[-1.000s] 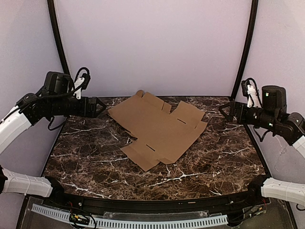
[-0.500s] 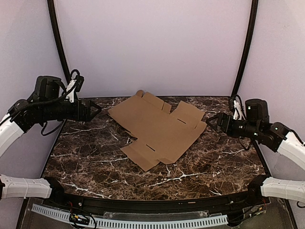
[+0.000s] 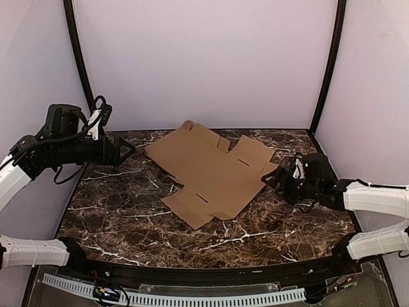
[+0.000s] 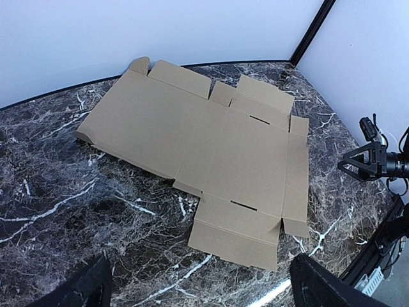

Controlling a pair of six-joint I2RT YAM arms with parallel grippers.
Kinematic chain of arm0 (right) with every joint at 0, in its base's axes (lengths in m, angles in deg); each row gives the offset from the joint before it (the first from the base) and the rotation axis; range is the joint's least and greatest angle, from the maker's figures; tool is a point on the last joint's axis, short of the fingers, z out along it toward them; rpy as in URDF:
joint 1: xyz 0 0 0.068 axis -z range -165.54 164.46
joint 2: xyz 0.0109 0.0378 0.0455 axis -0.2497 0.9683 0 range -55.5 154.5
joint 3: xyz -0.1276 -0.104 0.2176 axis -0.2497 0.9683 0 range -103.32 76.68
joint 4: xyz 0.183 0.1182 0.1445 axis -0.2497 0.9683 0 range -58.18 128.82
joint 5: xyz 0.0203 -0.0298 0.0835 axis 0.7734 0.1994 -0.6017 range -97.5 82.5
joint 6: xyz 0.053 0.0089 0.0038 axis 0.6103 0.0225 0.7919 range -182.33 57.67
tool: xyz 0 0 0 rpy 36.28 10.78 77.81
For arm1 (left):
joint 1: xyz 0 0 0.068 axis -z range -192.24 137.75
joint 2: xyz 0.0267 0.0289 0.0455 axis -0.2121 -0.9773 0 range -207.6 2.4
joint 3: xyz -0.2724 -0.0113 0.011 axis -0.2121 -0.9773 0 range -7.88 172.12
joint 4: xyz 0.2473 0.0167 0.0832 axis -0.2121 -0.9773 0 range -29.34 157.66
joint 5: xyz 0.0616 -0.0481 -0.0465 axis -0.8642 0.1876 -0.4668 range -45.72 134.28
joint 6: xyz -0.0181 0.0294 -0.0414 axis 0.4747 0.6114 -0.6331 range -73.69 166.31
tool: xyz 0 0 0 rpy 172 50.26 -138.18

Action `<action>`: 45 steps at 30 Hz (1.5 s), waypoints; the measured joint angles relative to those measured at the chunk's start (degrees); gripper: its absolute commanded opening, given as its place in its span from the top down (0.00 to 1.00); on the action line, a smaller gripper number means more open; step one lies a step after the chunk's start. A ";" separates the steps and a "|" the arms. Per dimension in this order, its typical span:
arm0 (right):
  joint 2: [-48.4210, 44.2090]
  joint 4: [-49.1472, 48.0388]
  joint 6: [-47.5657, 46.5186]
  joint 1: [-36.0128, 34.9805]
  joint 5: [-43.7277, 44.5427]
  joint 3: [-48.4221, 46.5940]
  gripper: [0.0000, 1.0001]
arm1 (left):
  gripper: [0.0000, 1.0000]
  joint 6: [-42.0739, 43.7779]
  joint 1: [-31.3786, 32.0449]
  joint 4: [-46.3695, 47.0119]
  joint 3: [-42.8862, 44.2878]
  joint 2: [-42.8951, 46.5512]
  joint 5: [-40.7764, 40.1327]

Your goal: Fold the paper box

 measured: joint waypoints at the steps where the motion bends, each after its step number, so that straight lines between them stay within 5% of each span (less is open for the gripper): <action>1: 1.57 -1.99 1.22 -0.09 -0.02 0.44 0.14 | 0.03 -0.02 0.00 -0.02 -0.11 0.00 0.00; 35: 42.12 -54.45 25.62 -0.59 -6.14 3.87 0.54 | 0.02 -0.17 0.00 -0.48 -0.33 -0.76 0.15; 45: 46.34 -60.83 28.15 -0.59 -6.45 4.26 0.68 | 0.02 -0.15 0.00 -1.31 -0.33 -0.76 -0.02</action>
